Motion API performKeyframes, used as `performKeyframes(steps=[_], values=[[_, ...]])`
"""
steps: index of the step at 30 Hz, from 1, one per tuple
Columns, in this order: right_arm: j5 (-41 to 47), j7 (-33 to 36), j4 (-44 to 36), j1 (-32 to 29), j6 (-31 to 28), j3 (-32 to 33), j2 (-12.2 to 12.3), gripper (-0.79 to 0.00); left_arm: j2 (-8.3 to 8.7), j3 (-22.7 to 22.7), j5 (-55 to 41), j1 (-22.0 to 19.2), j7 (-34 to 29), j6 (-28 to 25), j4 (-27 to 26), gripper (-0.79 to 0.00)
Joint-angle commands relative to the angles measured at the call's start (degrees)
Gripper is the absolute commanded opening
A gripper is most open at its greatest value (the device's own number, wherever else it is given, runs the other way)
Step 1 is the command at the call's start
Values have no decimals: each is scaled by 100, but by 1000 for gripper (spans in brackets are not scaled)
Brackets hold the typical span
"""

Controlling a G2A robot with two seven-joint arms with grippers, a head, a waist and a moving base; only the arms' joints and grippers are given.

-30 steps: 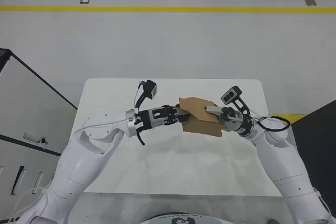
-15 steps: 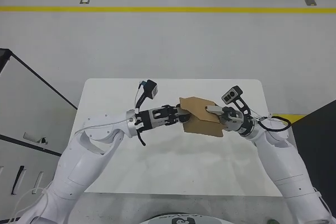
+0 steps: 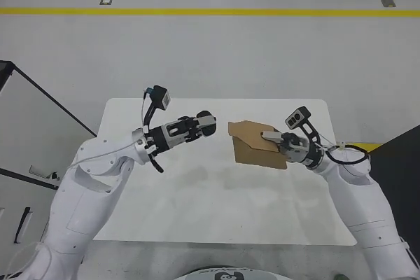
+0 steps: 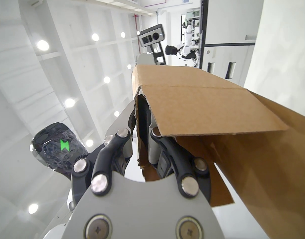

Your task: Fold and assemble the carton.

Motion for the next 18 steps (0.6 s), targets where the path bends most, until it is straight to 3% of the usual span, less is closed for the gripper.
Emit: performKeyframes(steps=[1,8,18], values=[[-179,-33,-45,-13,14,0,13,-785,4,52,124,-40,-44,20,-66,-785],[-657,-124,-235,-74,1,-11,55,-785,-23,438,481,-314,-124,47,-33,-785],[-173,-43,-276,-165,-223,81,56,-785,-54,643,385,-403,-109,54,176,-785]])
